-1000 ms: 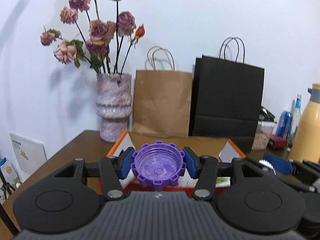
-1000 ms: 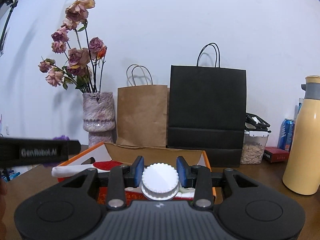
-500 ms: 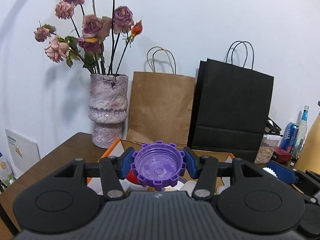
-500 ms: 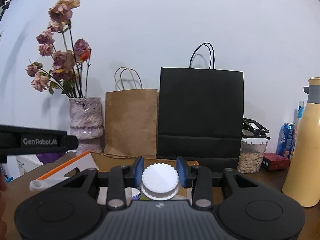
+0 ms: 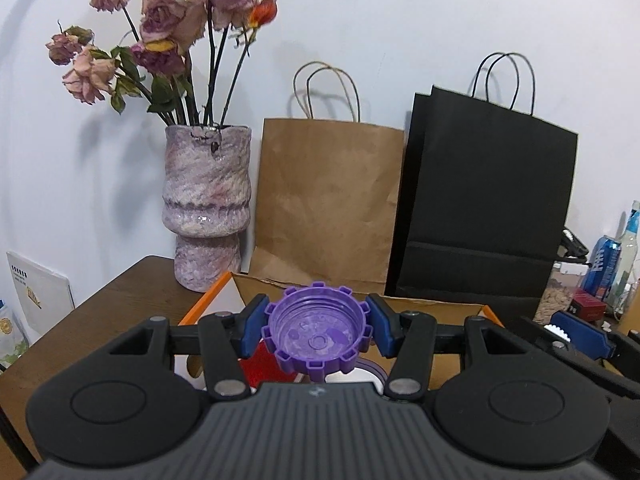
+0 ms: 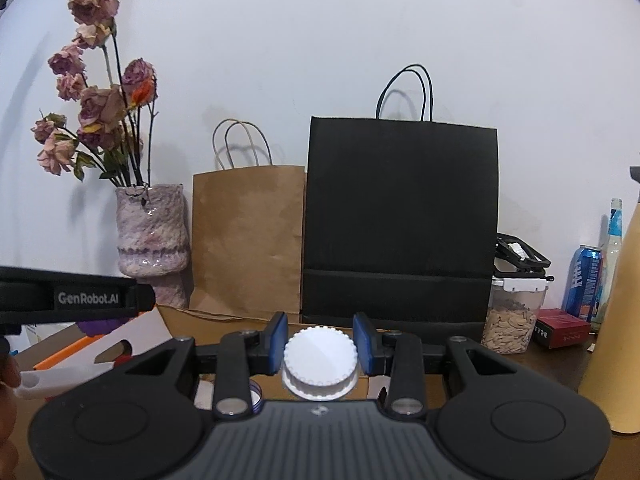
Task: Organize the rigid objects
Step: 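Carry the purple cap and white cap with both tools over the red box, then open the left gripper to drop the purple cap while the right gripper releases the white cap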
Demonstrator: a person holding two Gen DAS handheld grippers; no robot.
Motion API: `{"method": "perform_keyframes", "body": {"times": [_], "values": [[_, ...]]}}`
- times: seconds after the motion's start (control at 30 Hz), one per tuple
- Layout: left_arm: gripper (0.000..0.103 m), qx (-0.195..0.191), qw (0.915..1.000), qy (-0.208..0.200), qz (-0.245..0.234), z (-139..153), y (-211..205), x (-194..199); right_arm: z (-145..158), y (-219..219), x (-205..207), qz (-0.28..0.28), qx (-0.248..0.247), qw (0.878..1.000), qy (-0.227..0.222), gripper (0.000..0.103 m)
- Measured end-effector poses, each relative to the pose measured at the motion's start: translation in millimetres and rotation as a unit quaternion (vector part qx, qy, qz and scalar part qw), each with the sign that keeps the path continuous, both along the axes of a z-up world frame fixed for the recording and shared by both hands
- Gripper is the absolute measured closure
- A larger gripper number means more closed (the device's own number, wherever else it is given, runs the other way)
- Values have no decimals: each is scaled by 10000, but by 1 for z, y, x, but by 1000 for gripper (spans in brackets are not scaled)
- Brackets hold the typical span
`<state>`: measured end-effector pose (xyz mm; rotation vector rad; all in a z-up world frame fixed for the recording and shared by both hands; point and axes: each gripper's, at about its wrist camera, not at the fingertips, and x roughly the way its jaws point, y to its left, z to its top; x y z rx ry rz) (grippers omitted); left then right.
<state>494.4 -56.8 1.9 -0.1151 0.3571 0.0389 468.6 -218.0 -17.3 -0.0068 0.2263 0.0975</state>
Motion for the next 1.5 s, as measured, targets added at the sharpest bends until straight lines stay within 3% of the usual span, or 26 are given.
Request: {"method": "perform_keyframes", "body": {"times": [0.53,0.6,0.63,0.67,0.73,0.77,1.23,1.5], "values": [[49,239,9992,307,70,-14,4,37,-19,1,47,146,-170,9989,421,68],[36,298,9990,307,117,-13,4,36,-21,2,49,168,-174,9983,523,68],[18,324,9990,283,150,-13,4,36,-22,1,49,169,-162,9982,551,61],[7,352,9989,238,176,-12,3,34,-22,1,50,155,-156,9980,591,53],[0,430,9988,126,206,-11,3,32,-23,0,51,92,-131,9980,609,4],[0,447,9988,89,203,-11,3,31,-23,-2,50,43,-115,9983,571,0],[0,413,9989,14,207,-4,7,25,-20,-8,47,14,59,9984,571,0],[0,339,9993,-92,88,11,16,1,-6,-10,27,66,123,9985,529,0]]}}
